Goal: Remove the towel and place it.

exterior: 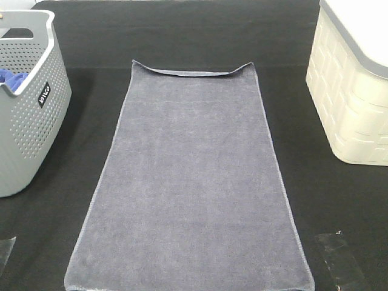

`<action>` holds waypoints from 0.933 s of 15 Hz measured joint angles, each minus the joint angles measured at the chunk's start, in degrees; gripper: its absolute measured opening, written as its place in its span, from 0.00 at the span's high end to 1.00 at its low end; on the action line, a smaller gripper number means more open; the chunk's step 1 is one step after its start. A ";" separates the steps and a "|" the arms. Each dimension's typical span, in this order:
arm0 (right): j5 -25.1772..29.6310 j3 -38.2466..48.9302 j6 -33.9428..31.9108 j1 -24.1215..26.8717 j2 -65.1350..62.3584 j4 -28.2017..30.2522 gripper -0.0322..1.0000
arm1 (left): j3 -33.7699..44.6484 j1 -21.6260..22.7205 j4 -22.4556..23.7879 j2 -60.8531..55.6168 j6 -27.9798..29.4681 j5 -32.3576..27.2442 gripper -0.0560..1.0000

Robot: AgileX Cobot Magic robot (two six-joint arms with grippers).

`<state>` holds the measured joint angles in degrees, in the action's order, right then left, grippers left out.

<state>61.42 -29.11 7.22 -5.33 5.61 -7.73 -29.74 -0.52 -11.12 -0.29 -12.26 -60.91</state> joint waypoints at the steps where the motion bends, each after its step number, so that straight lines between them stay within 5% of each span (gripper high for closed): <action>1: 0.00 0.00 0.00 1.83 0.00 0.00 0.22 | 0.00 0.00 0.00 0.00 0.00 0.00 0.37; 5: 0.00 0.00 0.00 5.73 -0.69 -0.52 0.22 | 0.00 0.00 0.06 0.00 0.00 0.00 0.37; 14: 0.00 0.23 0.00 6.02 -6.02 -1.72 0.22 | 0.00 0.00 0.06 0.00 -0.06 0.00 0.37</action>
<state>61.42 -28.88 7.22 0.69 -0.40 -9.45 -29.74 -0.52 -11.06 -0.29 -12.32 -60.91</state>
